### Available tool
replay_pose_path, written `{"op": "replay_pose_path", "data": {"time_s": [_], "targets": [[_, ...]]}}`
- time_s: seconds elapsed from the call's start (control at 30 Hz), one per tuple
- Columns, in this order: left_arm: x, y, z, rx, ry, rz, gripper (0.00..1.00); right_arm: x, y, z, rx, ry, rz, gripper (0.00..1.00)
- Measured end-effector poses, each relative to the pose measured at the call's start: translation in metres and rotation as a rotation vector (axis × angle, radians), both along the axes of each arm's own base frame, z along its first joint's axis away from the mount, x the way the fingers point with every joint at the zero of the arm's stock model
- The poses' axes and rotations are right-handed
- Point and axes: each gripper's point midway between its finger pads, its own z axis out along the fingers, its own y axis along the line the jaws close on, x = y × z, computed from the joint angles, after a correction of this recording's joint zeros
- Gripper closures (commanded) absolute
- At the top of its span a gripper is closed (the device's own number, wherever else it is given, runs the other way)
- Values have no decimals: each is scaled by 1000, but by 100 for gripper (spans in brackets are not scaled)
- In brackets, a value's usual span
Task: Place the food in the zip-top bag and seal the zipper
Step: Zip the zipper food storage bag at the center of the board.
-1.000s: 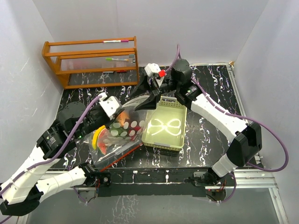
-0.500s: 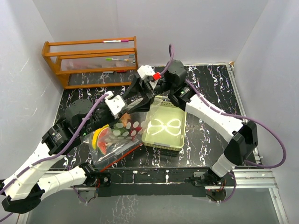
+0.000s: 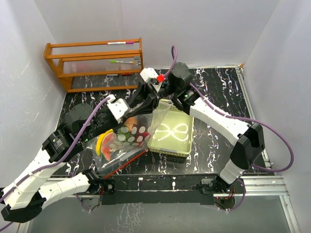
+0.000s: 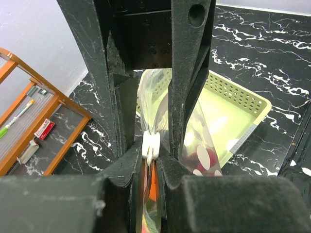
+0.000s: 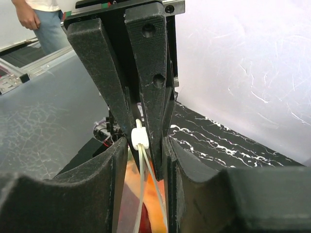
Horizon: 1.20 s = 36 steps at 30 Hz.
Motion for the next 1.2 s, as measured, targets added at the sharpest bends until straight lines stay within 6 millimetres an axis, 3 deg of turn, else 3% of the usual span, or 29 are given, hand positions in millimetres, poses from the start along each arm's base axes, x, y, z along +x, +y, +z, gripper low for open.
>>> {"op": "replay_pose_path", "data": {"time_s": [0.17, 0.4, 0.77, 1.0, 1.2], "targets": [[-1, 1, 2, -6, -6, -1, 100, -4, -2, 5, 7, 2, 22, 47], [-1, 1, 2, -6, -6, -2, 100, -13, -8, 16, 29, -20, 67, 47], [-2, 0, 2, -7, -6, -7, 100, -5, 1, 13, 11, 22, 67, 60], [-2, 1, 2, -6, -9, -8, 100, -4, 2, 11, -11, 44, 80, 84], [-3, 5, 4, -11, -16, 5, 100, -1, 0, 17, -12, 48, 70, 90]]}}
